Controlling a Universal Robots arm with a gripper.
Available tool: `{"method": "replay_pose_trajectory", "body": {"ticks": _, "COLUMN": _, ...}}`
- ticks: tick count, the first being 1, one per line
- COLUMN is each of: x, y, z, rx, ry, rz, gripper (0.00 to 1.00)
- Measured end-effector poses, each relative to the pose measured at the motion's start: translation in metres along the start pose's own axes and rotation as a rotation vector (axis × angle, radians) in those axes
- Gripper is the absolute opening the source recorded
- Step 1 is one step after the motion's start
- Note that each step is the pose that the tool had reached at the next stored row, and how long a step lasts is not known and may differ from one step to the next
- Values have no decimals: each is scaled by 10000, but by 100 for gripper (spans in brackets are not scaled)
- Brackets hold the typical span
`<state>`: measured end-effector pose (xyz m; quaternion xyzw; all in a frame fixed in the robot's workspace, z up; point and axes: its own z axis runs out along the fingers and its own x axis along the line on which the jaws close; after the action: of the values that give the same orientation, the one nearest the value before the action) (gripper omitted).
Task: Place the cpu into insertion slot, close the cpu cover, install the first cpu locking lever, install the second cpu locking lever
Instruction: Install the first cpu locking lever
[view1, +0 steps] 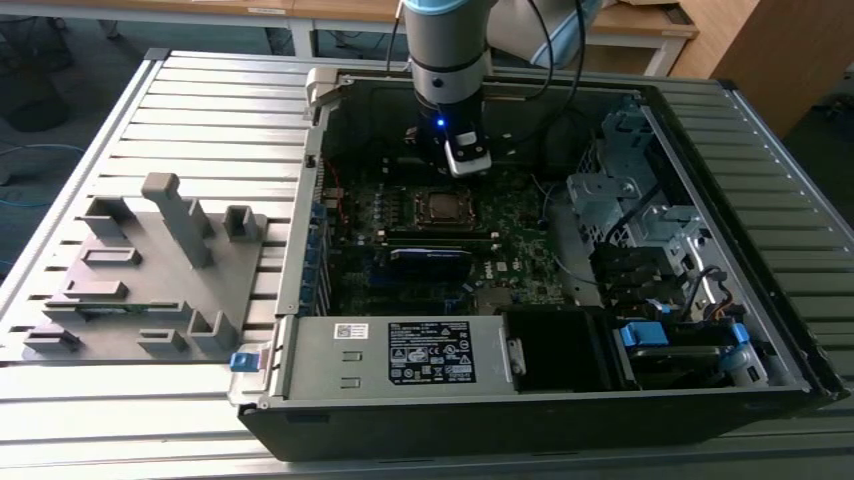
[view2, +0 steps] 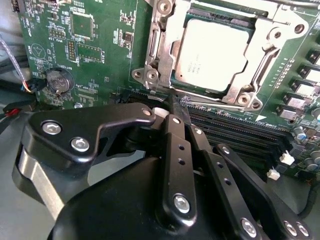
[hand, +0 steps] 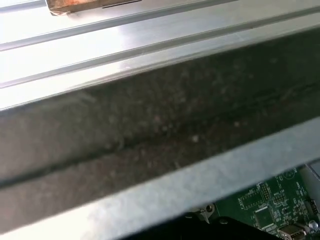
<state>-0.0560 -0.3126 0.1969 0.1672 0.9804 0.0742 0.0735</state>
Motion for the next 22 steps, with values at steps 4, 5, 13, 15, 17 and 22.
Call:
{"method": "replay_pose_trajectory", "body": {"ticks": 4, "x": 1, "y": 2, "z": 0, "rx": 102, "ry": -55, "rz": 144, "gripper": 10}}
{"method": "replay_pose_trajectory", "body": {"ticks": 5, "x": 1, "y": 2, "z": 0, "rx": 125, "ry": -67, "rz": 177, "gripper": 10}}
{"method": "replay_pose_trajectory", "body": {"ticks": 13, "x": 22, "y": 59, "z": 9, "rx": 170, "ry": -106, "rz": 335, "gripper": 10}}
{"method": "replay_pose_trajectory", "body": {"ticks": 15, "x": 25, "y": 68, "z": 10, "rx": 175, "ry": -111, "rz": 368, "gripper": 10}}
{"method": "replay_pose_trajectory", "body": {"ticks": 17, "x": 24, "y": 68, "z": 10, "rx": 179, "ry": -116, "rz": 388, "gripper": 10}}
{"method": "replay_pose_trajectory", "body": {"ticks": 22, "x": 25, "y": 67, "z": 15, "rx": 213, "ry": -139, "rz": 464, "gripper": 10}}
